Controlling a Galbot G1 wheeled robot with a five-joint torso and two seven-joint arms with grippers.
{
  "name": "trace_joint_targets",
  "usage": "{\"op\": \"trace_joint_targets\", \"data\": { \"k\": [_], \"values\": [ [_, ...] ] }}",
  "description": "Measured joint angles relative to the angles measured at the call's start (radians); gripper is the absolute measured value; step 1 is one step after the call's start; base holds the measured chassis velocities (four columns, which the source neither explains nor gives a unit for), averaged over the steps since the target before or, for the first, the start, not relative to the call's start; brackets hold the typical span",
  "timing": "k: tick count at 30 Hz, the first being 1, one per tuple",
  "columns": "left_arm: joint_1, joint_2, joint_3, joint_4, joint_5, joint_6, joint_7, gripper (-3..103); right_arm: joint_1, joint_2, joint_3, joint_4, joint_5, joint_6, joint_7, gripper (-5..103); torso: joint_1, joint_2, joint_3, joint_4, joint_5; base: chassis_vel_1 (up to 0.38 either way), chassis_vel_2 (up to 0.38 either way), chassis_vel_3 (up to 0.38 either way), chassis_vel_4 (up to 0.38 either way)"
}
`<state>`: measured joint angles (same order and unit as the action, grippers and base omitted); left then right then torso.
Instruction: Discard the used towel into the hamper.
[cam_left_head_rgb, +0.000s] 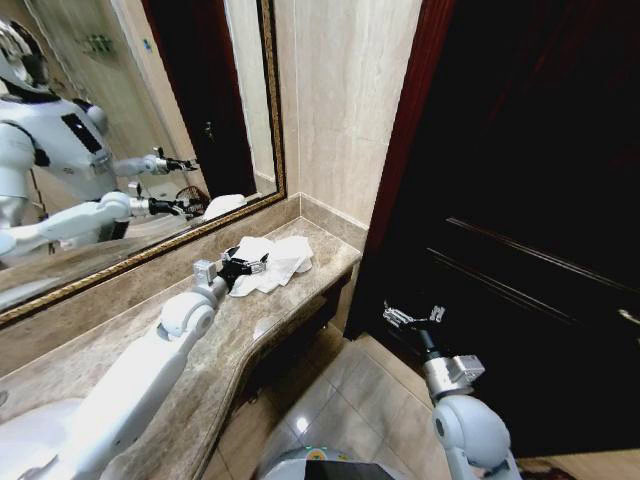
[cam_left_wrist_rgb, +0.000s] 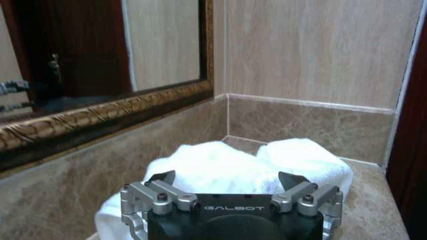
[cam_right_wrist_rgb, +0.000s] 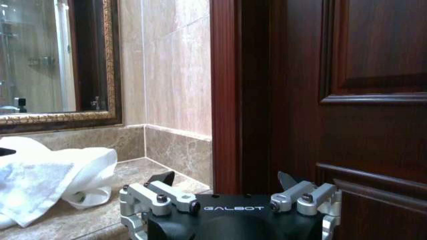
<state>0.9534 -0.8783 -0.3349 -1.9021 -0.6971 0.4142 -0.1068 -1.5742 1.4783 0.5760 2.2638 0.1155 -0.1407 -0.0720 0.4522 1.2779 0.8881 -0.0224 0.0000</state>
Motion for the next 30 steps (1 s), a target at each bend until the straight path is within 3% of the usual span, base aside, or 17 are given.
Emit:
{"op": "trace_joint_targets", "data": {
  "k": [9, 30],
  "values": [
    [-0.052, -0.007, 0.047, 0.059, -0.019, 0.025, 0.015, 100, 0.013, -0.001, 0.013, -0.021, 0.01, 0.006, 0.0, 100, 0.0, 0.0, 0.0, 0.0001, 0.0, 0.0, 0.0, 0.0, 0.0],
    [-0.158, -0.056, 0.164, 0.171, -0.014, 0.066, -0.021, 100, 0.023, -0.01, 0.041, -0.045, 0.03, 0.007, -0.015, 100, 0.0, 0.0, 0.0, 0.0, 0.0001, 0.0, 0.0, 0.0, 0.0]
  ]
}}
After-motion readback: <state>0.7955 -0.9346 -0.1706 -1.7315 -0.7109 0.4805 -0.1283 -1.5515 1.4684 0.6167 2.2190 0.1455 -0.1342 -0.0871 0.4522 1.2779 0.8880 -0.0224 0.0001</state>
